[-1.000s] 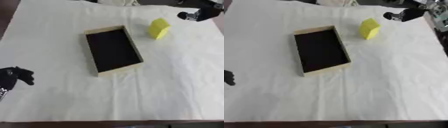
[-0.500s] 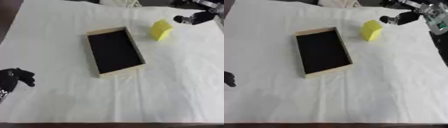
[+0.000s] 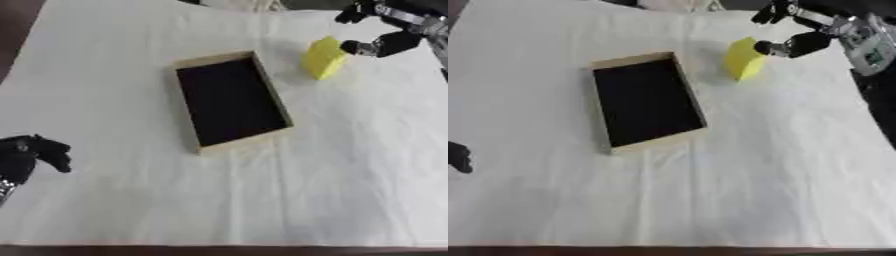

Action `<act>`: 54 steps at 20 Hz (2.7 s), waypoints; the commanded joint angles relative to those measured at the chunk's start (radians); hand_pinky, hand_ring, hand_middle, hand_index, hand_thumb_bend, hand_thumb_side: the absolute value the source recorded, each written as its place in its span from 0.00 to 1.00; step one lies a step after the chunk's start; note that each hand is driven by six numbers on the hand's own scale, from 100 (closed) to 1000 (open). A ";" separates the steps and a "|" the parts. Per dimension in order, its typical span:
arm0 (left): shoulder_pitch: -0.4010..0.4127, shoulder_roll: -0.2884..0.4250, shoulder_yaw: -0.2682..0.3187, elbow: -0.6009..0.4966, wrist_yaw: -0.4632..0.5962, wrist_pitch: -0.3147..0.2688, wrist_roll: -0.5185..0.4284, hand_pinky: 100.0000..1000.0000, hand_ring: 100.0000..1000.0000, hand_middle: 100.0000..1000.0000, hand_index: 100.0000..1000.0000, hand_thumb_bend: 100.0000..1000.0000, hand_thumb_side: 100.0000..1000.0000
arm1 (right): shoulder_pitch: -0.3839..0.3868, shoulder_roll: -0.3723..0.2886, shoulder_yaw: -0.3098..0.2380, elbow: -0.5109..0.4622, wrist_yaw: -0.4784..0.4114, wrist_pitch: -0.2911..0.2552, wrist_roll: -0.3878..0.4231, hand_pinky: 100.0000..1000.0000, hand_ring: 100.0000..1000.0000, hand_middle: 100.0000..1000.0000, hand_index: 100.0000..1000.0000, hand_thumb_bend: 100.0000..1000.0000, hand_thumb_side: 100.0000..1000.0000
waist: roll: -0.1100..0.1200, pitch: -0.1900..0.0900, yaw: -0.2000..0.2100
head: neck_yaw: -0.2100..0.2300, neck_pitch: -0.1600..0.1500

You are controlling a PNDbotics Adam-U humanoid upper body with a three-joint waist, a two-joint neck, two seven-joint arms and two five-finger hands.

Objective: Pick up objects on the table and place them in the box.

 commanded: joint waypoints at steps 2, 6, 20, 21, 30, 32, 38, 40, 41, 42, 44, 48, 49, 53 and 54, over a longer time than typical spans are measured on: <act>-0.011 0.006 -0.003 -0.019 0.000 -0.002 -0.005 0.77 0.52 0.51 0.70 0.12 0.94 | -0.014 -0.027 -0.004 -0.004 0.013 -0.010 0.016 0.81 0.82 0.77 0.84 0.32 0.64 | 0.004 -0.016 0.000 | -0.001 -0.010; -0.012 0.006 -0.002 -0.020 0.000 -0.003 -0.007 0.77 0.52 0.51 0.70 0.12 0.94 | -0.011 -0.024 -0.003 -0.003 0.020 -0.011 0.024 0.81 0.83 0.79 0.86 0.33 0.65 | 0.004 -0.013 0.000 | 0.002 -0.010; -0.013 0.006 0.000 -0.020 -0.005 -0.004 -0.011 0.77 0.52 0.51 0.70 0.12 0.94 | 0.006 -0.027 -0.005 -0.011 0.061 -0.023 0.050 0.83 0.88 0.91 0.95 0.41 0.65 | -0.001 -0.005 -0.001 | 0.011 -0.004; -0.013 0.005 0.000 -0.020 -0.005 -0.004 -0.011 0.77 0.52 0.51 0.70 0.12 0.94 | 0.007 -0.027 -0.006 -0.012 0.063 -0.024 0.050 0.83 0.88 0.91 0.95 0.41 0.64 | -0.001 -0.003 -0.001 | 0.012 -0.003; -0.014 0.006 0.000 -0.022 -0.009 -0.005 -0.012 0.78 0.52 0.51 0.70 0.12 0.95 | 0.013 -0.030 -0.011 -0.016 0.075 -0.027 0.038 0.84 0.88 0.92 0.95 0.42 0.62 | -0.002 0.008 0.000 | 0.014 0.000; -0.013 0.006 0.001 -0.022 -0.010 -0.006 -0.012 0.78 0.52 0.51 0.70 0.12 0.95 | 0.014 -0.032 -0.013 -0.018 0.077 -0.028 0.032 0.84 0.89 0.92 0.95 0.43 0.61 | -0.002 0.010 0.000 | 0.015 0.000; -0.013 0.005 0.001 -0.022 -0.013 -0.007 -0.013 0.78 0.52 0.51 0.71 0.12 0.95 | 0.011 -0.034 -0.017 -0.032 0.092 -0.032 -0.007 0.84 0.89 0.93 0.96 0.44 0.59 | -0.001 0.016 0.001 | 0.016 0.003; -0.013 0.005 0.001 -0.022 -0.014 -0.008 -0.013 0.78 0.52 0.51 0.71 0.12 0.95 | 0.011 -0.034 -0.017 -0.033 0.098 -0.032 -0.017 0.84 0.89 0.93 0.96 0.44 0.59 | -0.001 0.017 0.003 | 0.016 0.002; -0.014 0.006 0.001 -0.023 -0.014 -0.008 -0.013 0.78 0.52 0.51 0.71 0.12 0.95 | 0.011 -0.034 -0.017 -0.032 0.101 -0.032 -0.021 0.84 0.89 0.93 0.96 0.44 0.59 | -0.001 0.018 0.004 | 0.016 0.001; -0.014 0.006 0.001 -0.023 -0.014 -0.008 -0.013 0.78 0.52 0.51 0.71 0.12 0.95 | 0.011 -0.034 -0.017 -0.032 0.103 -0.032 -0.024 0.84 0.89 0.93 0.96 0.44 0.59 | -0.001 0.019 0.004 | 0.017 0.001; -0.014 0.006 0.001 -0.023 -0.015 -0.008 -0.013 0.78 0.52 0.51 0.71 0.12 0.95 | 0.010 -0.035 -0.018 -0.031 0.109 -0.031 -0.031 0.84 0.89 0.93 0.96 0.44 0.58 | -0.002 0.020 0.006 | 0.017 0.000; -0.014 0.006 0.001 -0.023 -0.016 -0.008 -0.013 0.78 0.52 0.51 0.71 0.12 0.95 | 0.010 -0.038 -0.020 -0.032 0.114 -0.032 -0.046 0.84 0.89 0.93 0.96 0.44 0.58 | -0.004 0.023 0.009 | 0.018 0.000; -0.014 0.006 0.001 -0.023 -0.016 -0.009 -0.013 0.78 0.52 0.51 0.71 0.12 0.95 | 0.010 -0.039 -0.021 -0.032 0.114 -0.032 -0.049 0.84 0.89 0.93 0.96 0.44 0.58 | -0.004 0.023 0.010 | 0.019 0.000; -0.016 0.007 0.002 -0.023 -0.017 -0.009 -0.014 0.78 0.52 0.51 0.71 0.12 0.96 | 0.014 -0.045 -0.024 -0.032 0.118 -0.031 -0.058 0.84 0.89 0.93 0.96 0.43 0.57 | -0.008 0.026 0.019 | 0.021 -0.003; -0.016 0.007 0.002 -0.024 -0.017 -0.009 -0.013 0.78 0.52 0.51 0.71 0.12 0.96 | 0.014 -0.046 -0.025 -0.031 0.119 -0.031 -0.061 0.84 0.89 0.93 0.96 0.43 0.58 | -0.009 0.027 0.021 | 0.022 -0.005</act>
